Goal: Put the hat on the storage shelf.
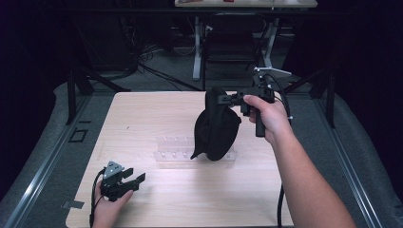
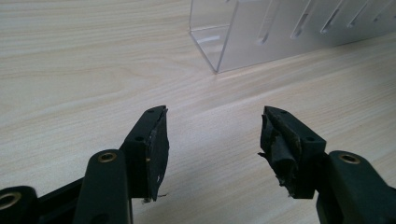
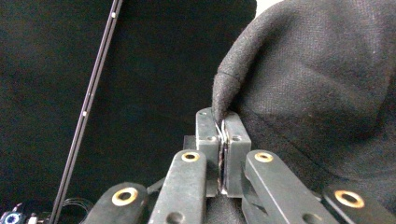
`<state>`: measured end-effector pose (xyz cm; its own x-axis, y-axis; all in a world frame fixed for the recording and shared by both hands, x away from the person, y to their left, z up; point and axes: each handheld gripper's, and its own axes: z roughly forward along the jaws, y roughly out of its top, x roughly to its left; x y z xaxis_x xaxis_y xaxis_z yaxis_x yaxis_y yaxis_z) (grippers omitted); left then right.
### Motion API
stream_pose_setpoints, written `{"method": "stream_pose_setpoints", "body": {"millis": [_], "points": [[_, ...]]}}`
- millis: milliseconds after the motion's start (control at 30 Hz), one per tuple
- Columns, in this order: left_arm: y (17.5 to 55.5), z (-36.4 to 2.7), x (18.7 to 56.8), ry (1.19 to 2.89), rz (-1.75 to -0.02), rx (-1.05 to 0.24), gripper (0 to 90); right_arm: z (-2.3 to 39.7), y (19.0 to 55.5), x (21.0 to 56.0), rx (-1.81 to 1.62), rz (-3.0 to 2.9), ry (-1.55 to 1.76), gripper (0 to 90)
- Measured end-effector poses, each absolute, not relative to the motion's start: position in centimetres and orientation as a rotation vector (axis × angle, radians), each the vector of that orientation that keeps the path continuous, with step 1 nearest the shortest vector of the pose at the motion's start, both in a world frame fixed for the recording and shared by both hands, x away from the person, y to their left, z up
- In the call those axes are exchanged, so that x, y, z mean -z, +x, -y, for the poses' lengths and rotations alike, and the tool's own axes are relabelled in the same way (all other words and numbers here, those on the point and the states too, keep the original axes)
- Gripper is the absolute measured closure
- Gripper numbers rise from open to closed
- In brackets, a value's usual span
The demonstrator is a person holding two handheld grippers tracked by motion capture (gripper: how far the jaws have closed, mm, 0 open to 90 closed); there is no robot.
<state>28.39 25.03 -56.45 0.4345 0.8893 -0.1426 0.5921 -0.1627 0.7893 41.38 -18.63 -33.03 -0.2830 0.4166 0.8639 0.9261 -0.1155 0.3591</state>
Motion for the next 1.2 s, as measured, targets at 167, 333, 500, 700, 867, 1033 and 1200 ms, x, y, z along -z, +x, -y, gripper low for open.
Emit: {"method": "stream_pose_setpoints", "body": {"millis": [167, 333, 500, 700, 867, 1033, 1200], "points": [[28.3, -24.6, 56.2, 1.859, -1.239, -0.454, 43.4, 18.1, 41.5, 33.2, 1.405, 1.661, -1.476, 88.3], [28.2, -23.9, 55.7, 1.860, -1.200, -0.457, 45.6, 17.7, 41.6, 33.5, 1.422, 1.636, -1.462, 88.3], [28.3, -22.4, 54.1, 1.858, -1.123, -0.485, 47.4, 17.2, 41.8, 34.0, 1.444, 1.588, -1.456, 88.2], [28.3, -20.4, 52.4, 1.887, -1.031, -0.496, 51.1, 16.7, 42.0, 34.1, 1.452, 1.570, -1.451, 88.1], [28.7, -18.9, 51.5, 1.900, -0.974, -0.487, 52.2, 16.1, 42.0, 34.2, 1.448, 1.576, -1.437, 88.1], [29.3, -17.1, 50.1, 1.900, -0.927, -0.478, 52.0, 15.3, 42.0, 34.2, 1.452, 1.570, -1.430, 88.0], [29.6, -15.6, 49.1, 1.915, -0.889, -0.463, 51.2, 14.8, 42.0, 34.3, 1.453, 1.570, -1.426, 88.0]]}}
